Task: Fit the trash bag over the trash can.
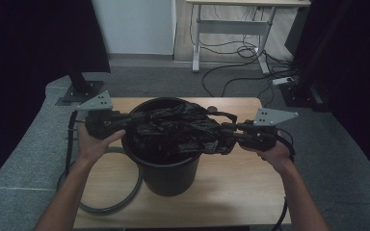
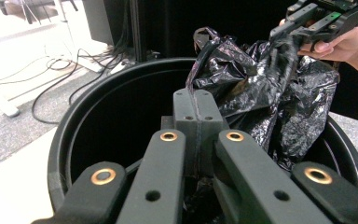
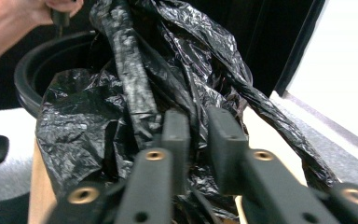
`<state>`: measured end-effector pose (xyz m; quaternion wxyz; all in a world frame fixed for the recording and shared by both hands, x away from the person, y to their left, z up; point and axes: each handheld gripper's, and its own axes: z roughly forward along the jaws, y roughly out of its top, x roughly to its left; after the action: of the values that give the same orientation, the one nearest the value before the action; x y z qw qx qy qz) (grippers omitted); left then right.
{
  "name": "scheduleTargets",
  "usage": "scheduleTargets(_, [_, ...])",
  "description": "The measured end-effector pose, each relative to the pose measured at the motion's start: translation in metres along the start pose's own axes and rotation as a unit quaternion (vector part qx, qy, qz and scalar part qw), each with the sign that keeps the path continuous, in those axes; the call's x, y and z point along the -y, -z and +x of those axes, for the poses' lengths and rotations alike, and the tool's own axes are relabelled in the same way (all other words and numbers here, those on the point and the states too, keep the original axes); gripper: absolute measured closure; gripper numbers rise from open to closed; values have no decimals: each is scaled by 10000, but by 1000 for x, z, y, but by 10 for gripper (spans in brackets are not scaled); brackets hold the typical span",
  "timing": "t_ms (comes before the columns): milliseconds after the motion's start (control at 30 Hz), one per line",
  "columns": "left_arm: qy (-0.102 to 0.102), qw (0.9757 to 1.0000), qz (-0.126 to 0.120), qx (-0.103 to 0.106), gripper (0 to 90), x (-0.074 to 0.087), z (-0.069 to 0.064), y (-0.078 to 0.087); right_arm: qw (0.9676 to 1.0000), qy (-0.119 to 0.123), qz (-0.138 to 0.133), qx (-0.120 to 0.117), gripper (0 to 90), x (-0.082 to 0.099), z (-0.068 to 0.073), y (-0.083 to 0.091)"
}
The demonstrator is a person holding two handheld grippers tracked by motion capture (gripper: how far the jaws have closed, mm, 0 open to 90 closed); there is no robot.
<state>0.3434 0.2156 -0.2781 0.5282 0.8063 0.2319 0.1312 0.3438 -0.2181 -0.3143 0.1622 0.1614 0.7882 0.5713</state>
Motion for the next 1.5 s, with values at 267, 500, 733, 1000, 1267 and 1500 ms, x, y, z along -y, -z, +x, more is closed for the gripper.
scheduleTargets(267, [-185,9997,-23,127,900,8,-9,1,9984,-383,-411,34,565,-7,-5,25])
scheduleTargets(500, [-277,9994,-16,227,900,10,-14,2,9973,-667,-163,255,480,-19,-16,9])
scheduleTargets(733, [-306,9992,1,274,900,10,-17,1,9956,-902,208,127,386,-35,-12,-20])
scheduleTargets(1000, [-265,9990,44,362,878,7,-19,2,9935,-753,851,112,415,-25,7,-48])
scheduleTargets(1267, [-166,9989,18,442,519,-17,-10,-2,9953,-361,836,317,683,-22,9,-47])
scheduleTargets(1500, [34,9976,46,696,429,-36,4,-18,9963,-108,839,169,747,-23,9,-47])
